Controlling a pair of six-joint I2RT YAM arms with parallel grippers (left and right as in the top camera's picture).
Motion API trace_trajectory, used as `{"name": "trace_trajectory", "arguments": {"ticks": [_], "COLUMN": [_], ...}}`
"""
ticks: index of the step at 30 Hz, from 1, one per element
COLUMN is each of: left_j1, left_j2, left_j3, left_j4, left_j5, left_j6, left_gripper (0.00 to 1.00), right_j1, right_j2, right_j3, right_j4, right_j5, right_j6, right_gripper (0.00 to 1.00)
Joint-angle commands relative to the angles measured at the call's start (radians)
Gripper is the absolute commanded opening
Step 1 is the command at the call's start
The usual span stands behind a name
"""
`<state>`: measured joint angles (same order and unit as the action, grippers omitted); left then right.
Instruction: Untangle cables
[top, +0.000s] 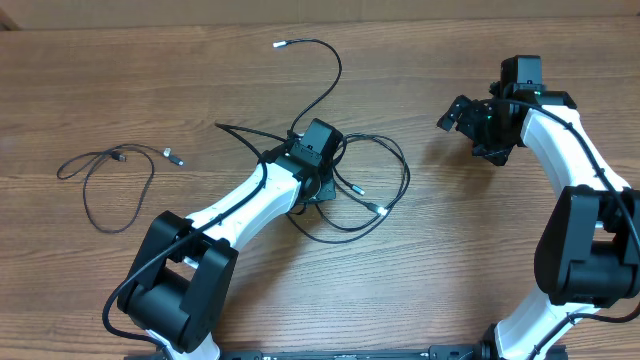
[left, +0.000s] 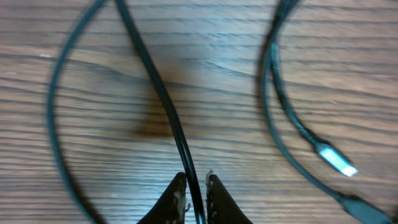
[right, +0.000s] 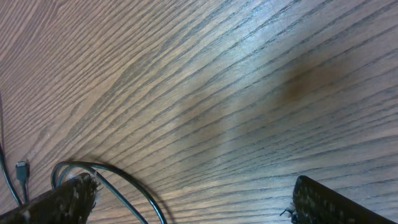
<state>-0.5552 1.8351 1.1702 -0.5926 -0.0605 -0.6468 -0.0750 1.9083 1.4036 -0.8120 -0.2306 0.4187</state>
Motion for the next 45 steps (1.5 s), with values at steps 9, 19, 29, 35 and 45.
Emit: {"name": "trace_trajectory", "arguments": {"ticks": [9, 19, 29, 35, 45], "left_j1": [-0.015, -0.141, -0.243, -0.252, -0.251], "left_j2": [0.009, 0.009, 0.061, 0.145, 0.201], "left_j3": [0.010, 0.010, 0.010, 0.010, 0.010], "left_j4": [0.153, 0.221, 0.384, 0.431, 0.463], "left_j5": [0.365, 0.295, 0.206, 0.206, 0.206], "left_j6": [0.098, 0.219, 0.267, 0.267, 0.267], "left_gripper": [0.23, 0.33, 0.34, 0.31, 0.27], "right_j1": [0.001, 0.001, 0.001, 0.001, 0.001], "right_j2": [-0.025, -0.025, -0.025, -0.025, -0.025], "right_j3": [0.016, 0.016, 0.016, 0.016, 0.016], "right_j4": [0.002, 0.002, 0.002, 0.002, 0.002], "right_j5": [0.005, 0.005, 0.005, 0.006, 0.005], "right_j6": [0.000, 0.000, 0.000, 0.000, 0.000], "right_gripper": [1.00, 1.00, 1.00, 1.00, 1.00]}}
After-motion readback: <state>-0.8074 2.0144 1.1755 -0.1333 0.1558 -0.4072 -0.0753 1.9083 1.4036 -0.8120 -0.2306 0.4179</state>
